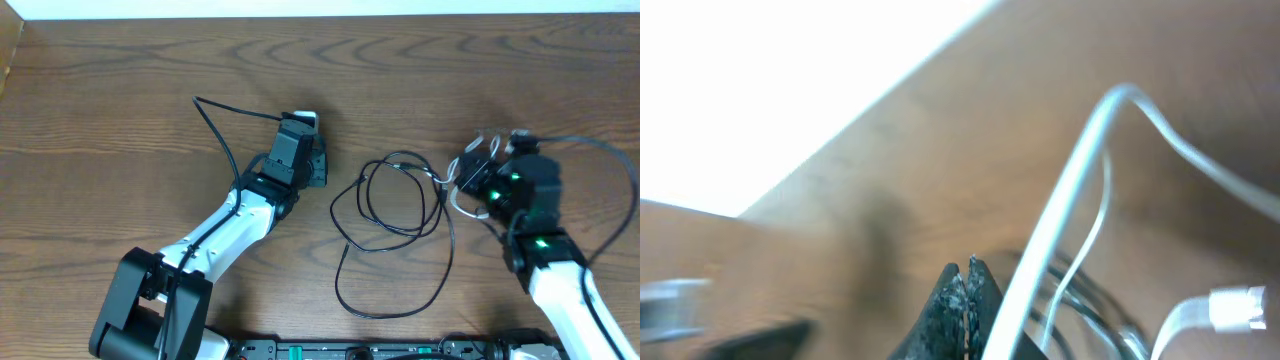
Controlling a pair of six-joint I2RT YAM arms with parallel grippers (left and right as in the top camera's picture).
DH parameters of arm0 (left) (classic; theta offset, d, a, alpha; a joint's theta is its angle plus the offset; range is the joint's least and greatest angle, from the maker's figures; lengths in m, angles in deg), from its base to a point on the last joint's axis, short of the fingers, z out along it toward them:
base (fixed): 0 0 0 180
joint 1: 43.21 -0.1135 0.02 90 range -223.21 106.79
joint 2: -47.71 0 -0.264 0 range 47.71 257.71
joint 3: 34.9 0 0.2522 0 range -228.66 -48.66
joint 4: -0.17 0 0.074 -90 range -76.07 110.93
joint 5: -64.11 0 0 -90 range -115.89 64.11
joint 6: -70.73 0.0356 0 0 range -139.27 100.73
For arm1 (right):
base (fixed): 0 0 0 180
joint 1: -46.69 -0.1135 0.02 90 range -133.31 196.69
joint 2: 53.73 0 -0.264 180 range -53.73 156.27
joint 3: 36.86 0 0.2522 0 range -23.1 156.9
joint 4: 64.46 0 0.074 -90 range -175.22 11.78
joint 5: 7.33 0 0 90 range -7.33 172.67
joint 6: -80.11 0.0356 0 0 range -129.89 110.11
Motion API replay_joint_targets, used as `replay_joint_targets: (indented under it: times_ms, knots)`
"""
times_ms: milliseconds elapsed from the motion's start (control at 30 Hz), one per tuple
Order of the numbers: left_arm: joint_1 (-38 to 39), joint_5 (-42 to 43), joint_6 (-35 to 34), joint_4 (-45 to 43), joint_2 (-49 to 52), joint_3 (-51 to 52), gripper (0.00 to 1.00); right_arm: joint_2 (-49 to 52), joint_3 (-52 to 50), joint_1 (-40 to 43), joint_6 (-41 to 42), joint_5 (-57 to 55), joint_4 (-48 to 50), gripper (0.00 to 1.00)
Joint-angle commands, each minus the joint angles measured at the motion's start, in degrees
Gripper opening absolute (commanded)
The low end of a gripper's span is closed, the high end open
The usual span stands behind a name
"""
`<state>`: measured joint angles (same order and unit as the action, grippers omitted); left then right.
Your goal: Untangle cables
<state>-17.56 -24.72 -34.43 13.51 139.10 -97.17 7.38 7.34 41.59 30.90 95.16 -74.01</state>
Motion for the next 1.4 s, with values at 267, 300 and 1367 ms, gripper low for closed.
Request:
replay_joint_targets:
  times_ms: [267,300,1367]
  knots:
    - [-0.20,-0.22,0.31,-0.07,-0.79,-0.74,0.08,-12.26,2.51,-0.13,-21.40,-17.97,-7.87,0.01]
    - [-0.20,-0.22,0.31,-0.07,-0.79,-0.74,0.08,-11.93,2.51,-0.13,-21.38,-19.98,-9.14,0.01]
    - [-0.20,-0.22,0.31,-0.11,-0.79,-0.74,0.08,14.10,6.60,7.91,-5.16,-21.94,-29.40,0.99]
